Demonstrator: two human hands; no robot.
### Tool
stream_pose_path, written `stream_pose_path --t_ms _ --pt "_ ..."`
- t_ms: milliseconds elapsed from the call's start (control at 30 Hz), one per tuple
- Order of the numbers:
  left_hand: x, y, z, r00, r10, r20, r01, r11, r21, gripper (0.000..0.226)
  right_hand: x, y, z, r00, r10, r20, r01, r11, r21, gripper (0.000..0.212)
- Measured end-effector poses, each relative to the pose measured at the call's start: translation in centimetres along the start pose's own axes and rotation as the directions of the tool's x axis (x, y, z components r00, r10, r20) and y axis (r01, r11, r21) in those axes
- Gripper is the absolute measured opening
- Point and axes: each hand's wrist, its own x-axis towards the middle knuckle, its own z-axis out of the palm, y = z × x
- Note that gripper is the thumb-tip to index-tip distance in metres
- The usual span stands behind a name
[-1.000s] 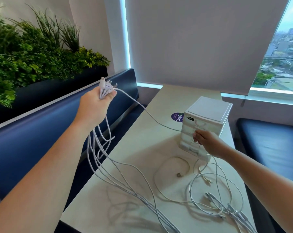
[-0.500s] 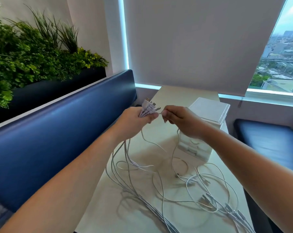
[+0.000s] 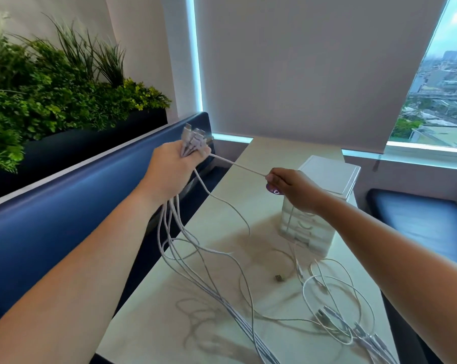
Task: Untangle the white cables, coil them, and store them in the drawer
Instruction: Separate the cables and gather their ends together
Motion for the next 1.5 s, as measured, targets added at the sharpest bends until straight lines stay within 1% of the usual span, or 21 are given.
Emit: stream_pose_path --t_ms 167,267,433,533,600,667,767,833,867,933,1000,1033,1100,1133,1200,1233,1267,1300,1367,1433,1500 --pt "0.7 -0.4 -2.2 0.995 -0.003 -0.096 -0.002 0.998 -0.056 0.049 -0.6 2.0 -0.6 0.999 0.039 -0.029 -0.040 0.999 -0.036 0.031" --pt "0.8 -0.2 -2.9 0.992 0.003 -0.129 -0.015 0.996 -0.091 0.048 -0.8 3.3 -0.4 0.996 0.087 -0.037 -0.088 0.996 -0.026 0.031" --pt "1.0 -0.7 -4.4 0.980 -0.010 -0.197 -0.023 0.986 -0.166 0.039 -2.2 5.9 -0.8 0.987 0.151 -0.054 -0.155 0.985 -0.076 0.032" --pt "0.8 -1.4 -4.4 0.980 -0.021 -0.199 -0.007 0.990 -0.142 0.041 -3.1 7.5 -0.5 0.979 0.194 -0.059 -0.200 0.971 -0.127 0.034" --pt "0.7 -2.2 -4.2 0.974 -0.058 -0.217 0.033 0.992 -0.119 0.042 -3.3 7.7 -0.4 0.978 0.207 -0.031 -0.209 0.968 -0.138 0.036" --pt "0.7 -3.2 -4.2 0.958 -0.116 -0.261 0.103 0.993 -0.064 0.038 -3.6 7.4 -0.4 0.977 0.209 0.039 -0.202 0.969 -0.140 0.036" --pt "0.6 -5.0 -4.2 0.940 -0.185 -0.285 0.195 0.981 0.008 0.026 -4.3 7.0 -0.8 0.960 0.229 0.162 -0.230 0.973 -0.014 0.037" --pt "0.2 -5.2 -3.4 0.956 -0.175 -0.235 0.184 0.983 0.016 0.017 -4.8 6.4 -0.9 0.947 0.225 0.230 -0.250 0.964 0.087 0.037" --pt "-0.1 -5.0 -2.6 0.970 -0.155 -0.186 0.163 0.986 0.030 0.011 -5.0 6.0 -0.9 0.942 0.218 0.253 -0.252 0.962 0.108 0.037" --pt "-1.0 -3.7 -0.5 0.993 -0.105 -0.059 0.107 0.993 0.041 0.013 -5.3 4.9 -0.6 0.935 0.202 0.292 -0.241 0.965 0.102 0.038" --pt "-2.2 -2.1 1.8 0.991 -0.073 0.109 0.069 0.997 0.042 0.016 -5.4 3.5 -0.2 0.932 0.175 0.318 -0.216 0.971 0.100 0.038" --pt "-2.7 -1.5 2.9 0.976 -0.077 0.205 0.069 0.996 0.049 0.017 -5.5 2.8 0.0 0.931 0.158 0.329 -0.206 0.972 0.116 0.038" --pt "-3.5 -0.8 5.1 0.915 -0.126 0.384 0.098 0.991 0.089 0.022 -5.5 1.6 0.2 0.934 0.122 0.336 -0.195 0.962 0.192 0.038" --pt "-3.9 -0.5 6.1 0.884 -0.147 0.445 0.100 0.987 0.126 0.024 -5.5 1.1 0.3 0.936 0.122 0.331 -0.210 0.946 0.245 0.038" --pt "-4.5 -0.3 7.6 0.851 -0.168 0.497 0.079 0.978 0.195 0.024 -5.7 0.3 0.2 0.939 0.123 0.322 -0.230 0.919 0.321 0.038" --pt "-4.6 -0.4 8.1 0.850 -0.171 0.498 0.069 0.974 0.218 0.021 -5.7 -0.1 0.1 0.940 0.112 0.322 -0.220 0.921 0.321 0.037" --pt "-4.7 -0.3 8.4 0.852 -0.175 0.493 0.066 0.971 0.229 0.020 -5.9 -0.3 -0.1 0.944 0.102 0.315 -0.198 0.937 0.288 0.037" --pt "-4.8 -0.3 8.5 0.854 -0.182 0.488 0.072 0.969 0.234 0.020 -6.1 -0.5 -0.1 0.950 0.088 0.299 -0.157 0.964 0.217 0.037" --pt "-4.8 -0.1 8.6 0.854 -0.189 0.485 0.076 0.967 0.243 0.024 -6.7 -0.8 -0.2 0.960 0.064 0.271 -0.069 0.998 0.009 0.035" --pt "-4.7 0.4 8.4 0.861 -0.175 0.477 0.048 0.962 0.268 0.029 -7.2 -1.1 0.0 0.966 0.047 0.255 -0.007 0.988 -0.154 0.033" --pt "-4.5 0.8 8.1 0.874 -0.145 0.464 0.006 0.958 0.288 0.037 -7.8 -1.3 0.2 0.969 0.030 0.243 0.034 0.966 -0.256 0.032"
